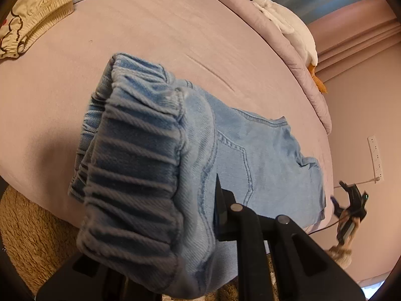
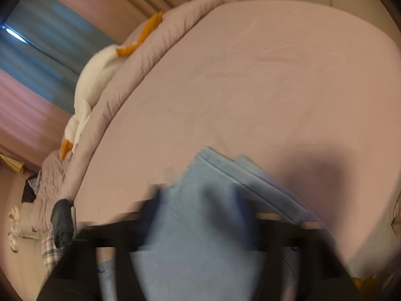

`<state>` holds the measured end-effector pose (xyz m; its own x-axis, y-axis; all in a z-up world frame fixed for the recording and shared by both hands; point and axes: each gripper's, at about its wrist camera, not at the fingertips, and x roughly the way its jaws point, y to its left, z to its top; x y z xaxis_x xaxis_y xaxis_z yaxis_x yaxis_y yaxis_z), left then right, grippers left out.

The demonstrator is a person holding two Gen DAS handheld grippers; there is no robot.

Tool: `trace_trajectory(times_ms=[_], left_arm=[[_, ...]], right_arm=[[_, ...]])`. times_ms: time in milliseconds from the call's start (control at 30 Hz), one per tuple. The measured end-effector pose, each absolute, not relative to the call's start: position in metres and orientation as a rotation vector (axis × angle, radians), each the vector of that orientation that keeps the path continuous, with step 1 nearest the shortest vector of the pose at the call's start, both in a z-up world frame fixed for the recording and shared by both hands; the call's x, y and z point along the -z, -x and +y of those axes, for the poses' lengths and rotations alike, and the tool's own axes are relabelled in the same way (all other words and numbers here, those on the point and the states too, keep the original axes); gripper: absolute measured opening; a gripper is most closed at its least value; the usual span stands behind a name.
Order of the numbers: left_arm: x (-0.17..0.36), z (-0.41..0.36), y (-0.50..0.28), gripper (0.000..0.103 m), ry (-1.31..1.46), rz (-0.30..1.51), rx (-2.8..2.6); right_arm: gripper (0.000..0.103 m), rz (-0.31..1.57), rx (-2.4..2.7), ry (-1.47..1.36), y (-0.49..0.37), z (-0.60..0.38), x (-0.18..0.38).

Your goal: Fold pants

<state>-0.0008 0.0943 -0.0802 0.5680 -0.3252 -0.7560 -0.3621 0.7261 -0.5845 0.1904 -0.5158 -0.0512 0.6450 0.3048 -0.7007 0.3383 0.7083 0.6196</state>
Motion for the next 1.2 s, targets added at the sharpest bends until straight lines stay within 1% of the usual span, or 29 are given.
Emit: trace_trajectory(times_ms=[67,133,233,300,400,433,467,500,567,633,767,833,900,1000,1033,1100,1167,1200], left_arm=[[0.08,0.093,-0.001,0.016,0.784,0.993,-0.03],[0.08,0.092,-0.003,0.016,0.772,0.993,-0.035],[0.081,0.09,-0.005,0.016,0.763,0.991,-0.04],[0.082,0.091,-0.007,0.016,0.77,0.991,-0.038],[0.083,0.092,-0.006,0.016,0.783,0.99,-0.036],[0.083,0.092,-0.006,0.016,0.781,0.989,-0.036],[0.083,0.091,-0.006,0.016,0.776,0.989,-0.038],[0.082,0.091,-0.006,0.016,0.77,0.989,-0.041],[0.08,0.088,-0.006,0.014,0.756,0.984,-0.04],[0.077,0.087,-0.005,0.014,0.743,0.979,-0.04],[0.075,0.087,0.002,0.013,0.751,0.972,-0.047],[0.078,0.086,0.006,0.014,0.743,0.978,-0.034],[0.086,0.086,0.004,0.015,0.731,0.995,-0.029],[0.09,0.091,0.002,0.016,0.764,0.992,-0.026],[0.089,0.09,0.001,0.016,0.752,0.993,-0.032],[0.086,0.086,0.0,0.017,0.72,0.996,-0.045],[0.082,0.084,0.0,0.018,0.694,0.998,-0.049],[0.08,0.085,0.001,0.022,0.697,0.993,-0.051]], right_arm=[[0.076,0.861,0.084,-0.761,-0.169,-0.522,0.045],[0.076,0.874,0.149,-0.721,-0.157,-0.526,0.048],[0.074,0.915,0.154,-0.741,-0.152,-0.535,0.066],[0.057,0.944,0.131,-0.767,-0.155,-0.535,0.076],[0.05,0.941,0.102,-0.769,-0.165,-0.532,0.085],[0.043,0.948,0.126,-0.75,-0.167,-0.53,0.088],[0.026,0.949,0.155,-0.72,-0.165,-0.528,0.087],[0.011,0.946,0.192,-0.674,-0.167,-0.527,0.086],[0.01,0.925,0.214,-0.676,-0.165,-0.526,0.083],[0.01,0.865,0.209,-0.673,-0.153,-0.526,0.069],[0.009,0.751,0.213,-0.694,-0.111,-0.535,0.038],[0.009,0.724,0.246,-0.669,-0.089,-0.541,0.033],[0.009,0.758,0.263,-0.658,-0.083,-0.546,0.046],[0.009,0.888,0.298,-0.657,-0.098,-0.549,0.086],[0.009,0.905,0.306,-0.65,-0.103,-0.548,0.094],[0.009,0.879,0.318,-0.633,-0.101,-0.547,0.094],[0.01,0.915,0.365,-0.58,-0.103,-0.545,0.088],[0.011,0.933,0.382,-0.556,-0.104,-0.542,0.085]])
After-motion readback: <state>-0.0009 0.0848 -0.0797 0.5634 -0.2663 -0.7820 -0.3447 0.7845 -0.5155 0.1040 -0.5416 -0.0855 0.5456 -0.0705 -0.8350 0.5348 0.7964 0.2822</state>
